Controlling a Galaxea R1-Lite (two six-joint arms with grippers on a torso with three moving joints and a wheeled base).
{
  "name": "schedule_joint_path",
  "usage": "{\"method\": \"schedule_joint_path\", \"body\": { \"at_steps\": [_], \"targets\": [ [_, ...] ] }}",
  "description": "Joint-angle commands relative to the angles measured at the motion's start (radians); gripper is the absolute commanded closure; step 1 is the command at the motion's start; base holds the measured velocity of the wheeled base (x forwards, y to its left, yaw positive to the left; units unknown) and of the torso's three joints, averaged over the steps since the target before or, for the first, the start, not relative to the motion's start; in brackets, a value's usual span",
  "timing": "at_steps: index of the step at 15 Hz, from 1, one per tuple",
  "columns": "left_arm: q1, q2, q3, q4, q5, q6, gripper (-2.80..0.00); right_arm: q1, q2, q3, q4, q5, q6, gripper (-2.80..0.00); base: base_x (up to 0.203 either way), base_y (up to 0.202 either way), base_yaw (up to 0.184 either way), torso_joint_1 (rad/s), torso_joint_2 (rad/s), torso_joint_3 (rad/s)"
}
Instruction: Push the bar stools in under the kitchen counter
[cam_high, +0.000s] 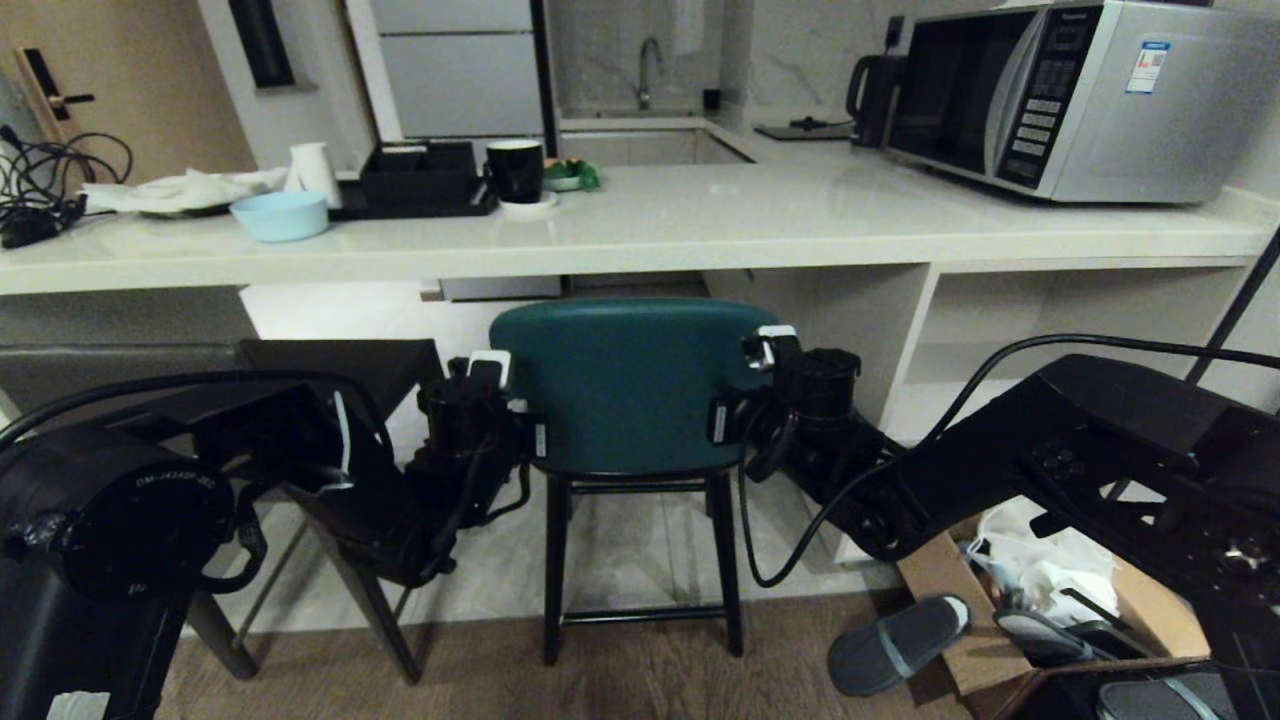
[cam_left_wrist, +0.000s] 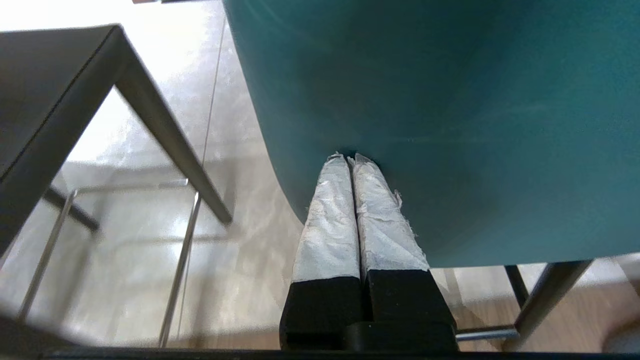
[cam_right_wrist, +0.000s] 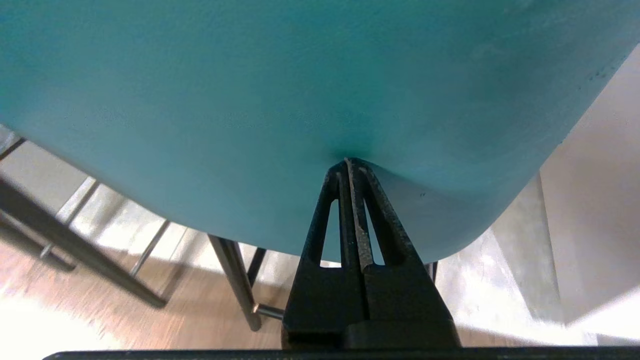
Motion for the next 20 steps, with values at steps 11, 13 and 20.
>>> {"method": "schedule_joint_path", "body": {
  "at_steps": [11, 13, 20],
  "targets": [
    [-0.073, -0.298, 0.372, -0.193, 0.061, 0.009, 0.00, 0.017, -0.359, 0.385, -0.106, -0.040, 0.003, 0.00, 0.061, 0.000, 0.001, 0.002, 0.00, 0.000],
    [-0.073, -0.404, 0.447, -0.195, 0.066, 0.009, 0.00, 0.024, -0.483, 0.459, -0.106, -0.053, 0.001, 0.00, 0.000, 0.000, 0.000, 0.000, 0.00, 0.000],
    [0.060, -0.970, 0.700, -0.082, 0.117, 0.011, 0.00, -0.068, -1.098, 0.683, 0.116, -0.126, -0.126, 0.00, 0.000, 0.000, 0.000, 0.000, 0.00, 0.000]
  ]
}}
